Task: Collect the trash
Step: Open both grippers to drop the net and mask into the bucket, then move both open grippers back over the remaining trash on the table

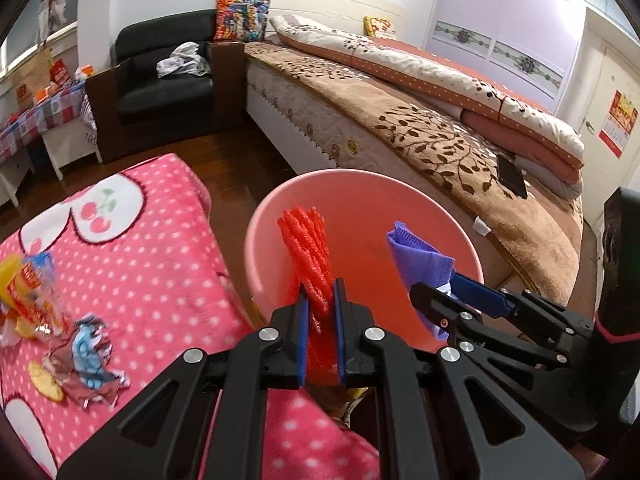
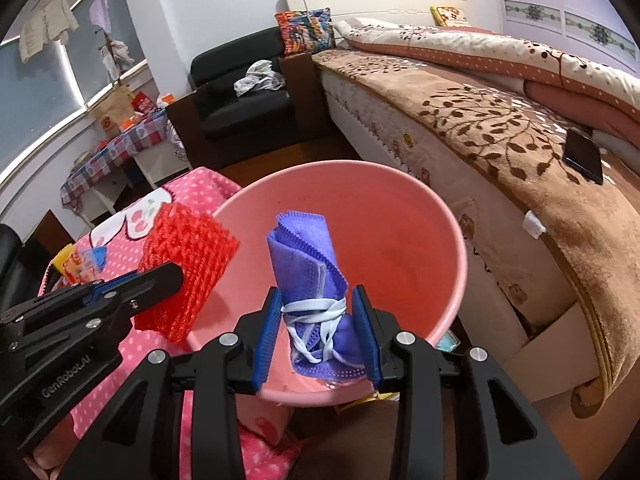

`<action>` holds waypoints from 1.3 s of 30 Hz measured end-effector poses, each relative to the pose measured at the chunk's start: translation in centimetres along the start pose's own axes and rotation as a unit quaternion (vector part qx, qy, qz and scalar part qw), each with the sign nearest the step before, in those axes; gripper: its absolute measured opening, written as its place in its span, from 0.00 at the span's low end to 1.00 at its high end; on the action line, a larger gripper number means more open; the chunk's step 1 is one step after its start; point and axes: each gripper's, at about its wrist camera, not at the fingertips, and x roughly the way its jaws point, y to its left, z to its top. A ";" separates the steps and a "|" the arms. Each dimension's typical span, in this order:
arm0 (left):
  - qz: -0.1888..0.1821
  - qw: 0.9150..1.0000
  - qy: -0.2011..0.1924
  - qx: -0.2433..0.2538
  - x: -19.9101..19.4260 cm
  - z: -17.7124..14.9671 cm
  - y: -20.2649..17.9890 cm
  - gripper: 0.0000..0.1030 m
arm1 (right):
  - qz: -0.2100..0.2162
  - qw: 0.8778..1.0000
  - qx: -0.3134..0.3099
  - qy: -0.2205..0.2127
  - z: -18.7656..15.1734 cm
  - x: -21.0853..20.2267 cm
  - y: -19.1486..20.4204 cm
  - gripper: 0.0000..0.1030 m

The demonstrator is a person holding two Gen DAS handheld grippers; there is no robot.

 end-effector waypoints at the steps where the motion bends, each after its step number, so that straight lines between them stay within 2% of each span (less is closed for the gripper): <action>1: 0.000 1.000 0.001 0.004 0.3 0.1 -0.2 0.10 | -0.001 1.000 0.002 0.000 0.1 0.0 -0.2 0.35; 9: 0.006 0.999 0.029 0.032 2.4 0.8 -2.0 0.10 | -0.007 1.000 0.014 0.004 0.3 0.6 -1.4 0.35; 18: 0.007 0.999 0.039 0.033 3.6 0.9 -2.6 0.11 | -0.005 1.000 0.021 -0.003 0.4 0.6 -1.8 0.35; 19: 0.006 0.999 0.040 0.031 3.6 0.9 -2.5 0.12 | -0.005 1.000 0.021 -0.004 0.4 0.6 -1.9 0.35; 23: -0.008 0.999 0.032 0.024 3.2 1.0 -2.0 0.30 | -0.005 1.000 0.023 -0.010 0.6 0.4 -2.2 0.35; 25: -0.016 0.999 0.027 0.017 2.9 1.1 -1.6 0.35 | -0.004 1.000 0.025 -0.011 0.7 0.4 -2.3 0.35; 28: -0.015 0.999 0.024 0.014 2.6 1.1 -1.3 0.36 | -0.002 1.000 0.025 -0.012 0.5 0.3 -2.3 0.41; 39: 0.005 1.000 0.027 0.001 1.2 0.2 -0.3 0.36 | 0.012 1.000 0.011 -0.015 0.0 -0.6 -1.1 0.45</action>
